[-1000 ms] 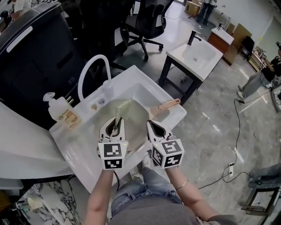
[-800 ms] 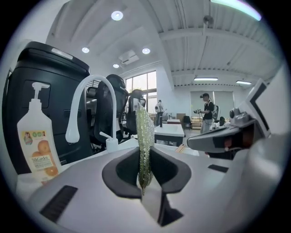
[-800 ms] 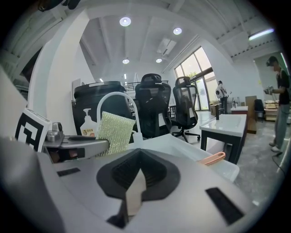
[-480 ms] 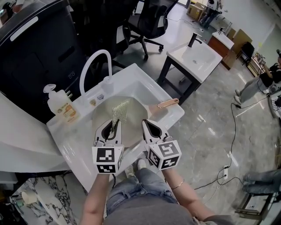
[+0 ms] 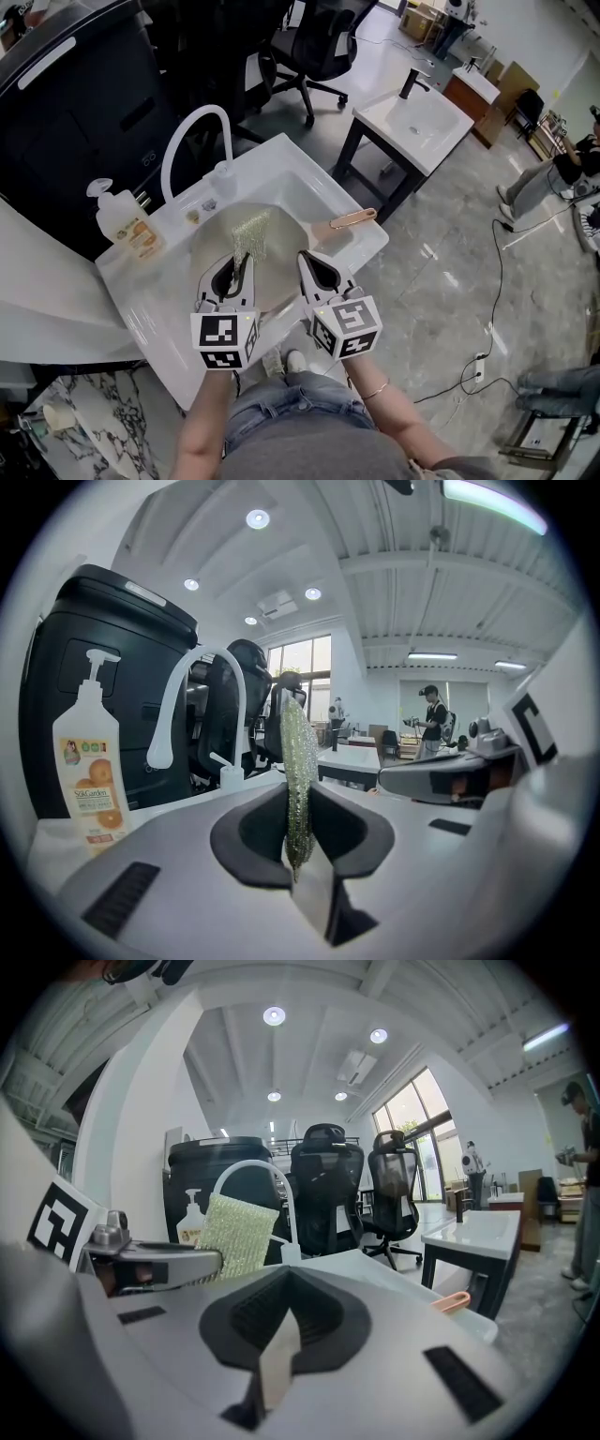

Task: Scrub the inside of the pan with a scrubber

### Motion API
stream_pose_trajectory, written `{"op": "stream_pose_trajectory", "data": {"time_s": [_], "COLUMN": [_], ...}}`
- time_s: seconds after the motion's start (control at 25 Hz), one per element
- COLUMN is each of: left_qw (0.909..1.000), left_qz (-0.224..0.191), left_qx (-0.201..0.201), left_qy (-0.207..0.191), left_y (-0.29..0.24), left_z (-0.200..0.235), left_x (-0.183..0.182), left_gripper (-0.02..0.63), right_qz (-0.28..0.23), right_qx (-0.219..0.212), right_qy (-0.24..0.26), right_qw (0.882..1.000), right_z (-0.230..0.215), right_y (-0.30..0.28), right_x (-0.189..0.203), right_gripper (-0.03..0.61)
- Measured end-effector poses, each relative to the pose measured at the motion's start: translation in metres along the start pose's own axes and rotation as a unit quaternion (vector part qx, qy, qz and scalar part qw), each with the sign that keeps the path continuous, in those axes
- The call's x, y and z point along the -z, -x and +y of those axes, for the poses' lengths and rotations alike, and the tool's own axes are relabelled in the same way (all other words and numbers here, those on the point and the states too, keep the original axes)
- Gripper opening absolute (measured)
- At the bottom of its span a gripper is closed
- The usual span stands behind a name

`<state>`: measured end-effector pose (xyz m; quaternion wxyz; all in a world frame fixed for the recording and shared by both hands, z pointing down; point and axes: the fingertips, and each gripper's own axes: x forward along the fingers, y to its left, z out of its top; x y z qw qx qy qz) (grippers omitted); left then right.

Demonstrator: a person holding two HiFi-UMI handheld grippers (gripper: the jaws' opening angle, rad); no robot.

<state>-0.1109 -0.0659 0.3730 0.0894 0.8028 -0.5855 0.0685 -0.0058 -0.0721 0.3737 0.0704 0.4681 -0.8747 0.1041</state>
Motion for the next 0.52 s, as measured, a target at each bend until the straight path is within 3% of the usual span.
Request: {"op": "stream_pose_trajectory", "data": {"time_s": [0.52], "left_qw": [0.9999], "left_qz": [-0.005], "left_qx": [-0.007], "left_qy": [0.011], "left_y": [0.0018], "left_z": [-0.0019], "left_x": [0.0015], "left_gripper": [0.06], "right_qz": [-0.002], "right_qx": [-0.019], "right_qy": [-0.001], "right_qw": [1.0], "right_z": [-0.0021], "right_y": [0.0013], "right_x": [0.0032], "right_gripper": [0.009]}}
